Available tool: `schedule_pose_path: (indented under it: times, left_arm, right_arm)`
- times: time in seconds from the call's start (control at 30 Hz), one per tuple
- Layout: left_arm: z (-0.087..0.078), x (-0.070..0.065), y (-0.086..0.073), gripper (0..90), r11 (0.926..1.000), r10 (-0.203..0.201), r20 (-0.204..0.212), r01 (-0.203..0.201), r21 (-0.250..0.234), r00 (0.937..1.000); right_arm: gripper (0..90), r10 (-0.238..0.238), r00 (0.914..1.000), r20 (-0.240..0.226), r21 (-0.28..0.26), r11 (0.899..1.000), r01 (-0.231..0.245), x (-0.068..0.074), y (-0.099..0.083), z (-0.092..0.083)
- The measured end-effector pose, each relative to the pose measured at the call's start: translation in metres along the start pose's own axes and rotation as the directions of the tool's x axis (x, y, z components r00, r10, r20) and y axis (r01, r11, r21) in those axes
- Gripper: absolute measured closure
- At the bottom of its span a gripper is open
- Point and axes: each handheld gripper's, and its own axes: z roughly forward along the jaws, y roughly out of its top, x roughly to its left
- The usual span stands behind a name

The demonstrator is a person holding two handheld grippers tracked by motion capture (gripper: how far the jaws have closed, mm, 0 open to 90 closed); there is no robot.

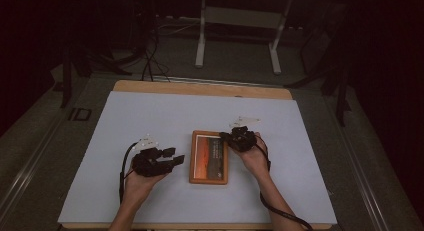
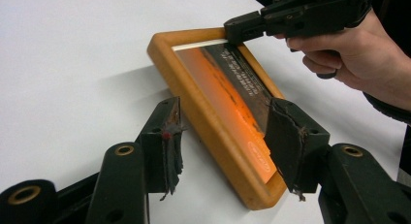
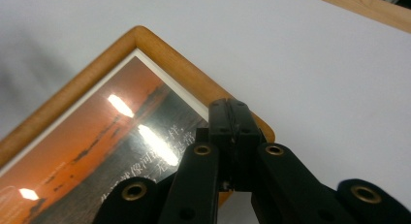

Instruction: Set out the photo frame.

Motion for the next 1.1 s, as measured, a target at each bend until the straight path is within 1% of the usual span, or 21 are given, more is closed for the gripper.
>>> schedule_pose_path:
  times: [0.1, 0.17, 0.23, 0.33, 0.43, 0.47, 0.5, 0.57, 0.67, 0.8, 0.83, 1.0, 1.1]
  left_arm:
    - [0.0, 0.0, 0.0, 48.1, 1.0, -0.002, 0.004, 0.002, 0.002, 1.0]
    - [0.002, -0.001, 0.0, 49.8, 0.9998, -0.004, -0.005, 0.004, 0.019, 1.0]
    - [0.003, -0.002, 0.0, 50.1, 0.9998, -0.012, 0.006, 0.012, 0.017, 0.9999]
    - [0.006, -0.004, 0.0, 49.6, 0.9996, -0.016, 0.007, 0.016, 0.023, 0.9998]
    - [0.007, -0.007, 0.0, 49.5, 0.9995, -0.019, 0.029, 0.018, 0.026, 0.9994]
    - [0.007, -0.008, 0.001, 49.3, 0.9996, -0.018, 0.029, 0.017, 0.024, 0.9994]
    - [0.007, -0.01, 0.001, 48.5, 0.9996, -0.018, 0.036, 0.017, 0.022, 0.9992]
    - [0.008, -0.013, 0.002, 46.0, 0.9997, -0.01, 0.037, 0.009, 0.022, 0.9993]
    - [0.012, -0.018, 0.002, 40.3, 0.9995, -0.001, 0.06, -0.001, 0.033, 0.9982]
    - [0.02, -0.027, 0.001, 32.8, 0.9988, 0.011, 0.071, -0.015, 0.047, 0.9974]
    - [0.022, -0.029, 0.0, 31.5, 0.9986, 0.017, 0.069, -0.02, 0.05, 0.9975]
    - [0.031, -0.038, -0.003, 27.9, 0.9973, 0.03, 0.03, -0.031, 0.066, 0.9991]
    - [0.037, -0.042, -0.004, 26.2, 0.997, 0.025, 0.035, -0.027, 0.073, 0.9991]
  right_arm:
    - [90.0, 0.02, 0.9998, 0.004, 0.003, 1.0, -0.02, -0.005, -0.003, 0.0]
    - [90.0, 0.031, 0.9995, 0.006, 0.004, 1.0, -0.031, -0.008, -0.006, 0.001]
    - [90.0, 0.046, 0.9989, 0.0, 0.002, 0.999, -0.046, -0.011, -0.008, 0.001]
    - [90.0, 0.049, 0.9987, 0.01, 0.008, 0.999, -0.049, -0.014, -0.011, 0.001]
    - [90.0, 0.051, 0.9983, 0.027, 0.019, 0.999, -0.052, -0.016, -0.015, 0.003]
    - [90.0, 0.043, 0.9984, 0.036, 0.02, 0.999, -0.044, -0.017, -0.017, 0.004]
    - [90.0, 0.038, 0.9984, 0.041, 0.027, 0.999, -0.04, -0.017, -0.018, 0.004]
    - [90.0, 0.039, 0.9981, 0.048, 0.036, 0.999, -0.041, -0.018, -0.021, 0.006]
    - [90.0, 0.048, 0.9977, 0.047, 0.039, 0.998, -0.05, -0.019, -0.023, 0.007]
    - [90.0, 0.033, 0.9982, 0.049, 0.05, 0.998, -0.036, -0.019, -0.021, 0.007]
    - [90.0, 0.034, 0.9983, 0.047, 0.049, 0.998, -0.036, -0.019, -0.022, 0.007]
    - [90.0, 0.048, 0.9981, 0.039, 0.042, 0.998, -0.05, -0.02, -0.023, 0.007]
    - [90.0, 0.048, 0.9981, 0.039, 0.044, 0.998, -0.05, -0.02, -0.022, 0.007]
